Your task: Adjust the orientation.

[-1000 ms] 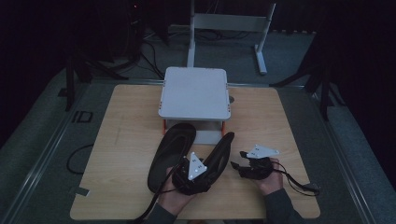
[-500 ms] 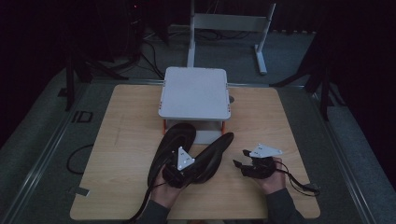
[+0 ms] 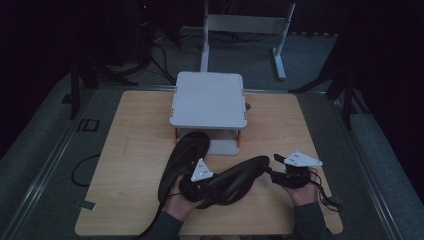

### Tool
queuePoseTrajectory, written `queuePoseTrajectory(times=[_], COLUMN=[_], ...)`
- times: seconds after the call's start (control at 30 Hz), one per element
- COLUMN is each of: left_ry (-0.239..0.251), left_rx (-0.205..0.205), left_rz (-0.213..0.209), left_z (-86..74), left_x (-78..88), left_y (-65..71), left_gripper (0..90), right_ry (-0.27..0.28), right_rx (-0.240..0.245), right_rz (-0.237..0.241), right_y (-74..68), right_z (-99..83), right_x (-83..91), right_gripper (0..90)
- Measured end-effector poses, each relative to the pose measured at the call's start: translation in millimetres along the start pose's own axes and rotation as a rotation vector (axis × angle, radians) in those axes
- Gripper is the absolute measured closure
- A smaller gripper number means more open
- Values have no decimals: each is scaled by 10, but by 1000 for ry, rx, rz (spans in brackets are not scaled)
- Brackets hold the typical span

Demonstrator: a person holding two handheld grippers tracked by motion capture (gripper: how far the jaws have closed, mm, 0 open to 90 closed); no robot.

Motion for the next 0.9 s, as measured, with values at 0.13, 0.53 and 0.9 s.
queuePoseTrajectory(times=[0.13,0.53,0.9], left_ry=[-7,-29,10], left_rx=[8,-25,27], left_rz=[34,53,84], left_z=[-2,103,52], left_x=[-35,-339,-120], left_y=[-79,-117,-94], left_gripper=[645,573,464], right_ry=[-19,-39,-81], right_rx=[15,32,48], right_rz=[7,13,39], right_y=[-42,-88,-166], right_z=[-15,-19,-60], right_x=[-58,-106,-231], right_gripper=[396,390,390])
Point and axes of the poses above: each handheld gripper's, and its own axes: x roughly backward along the jaws, z roughly out of its top, y roughly to its right, the point moved 3 cm from there along -x, roughly forward along the jaws, and after that the axes turned 5 degrees about -z, right-handed, at the moved point
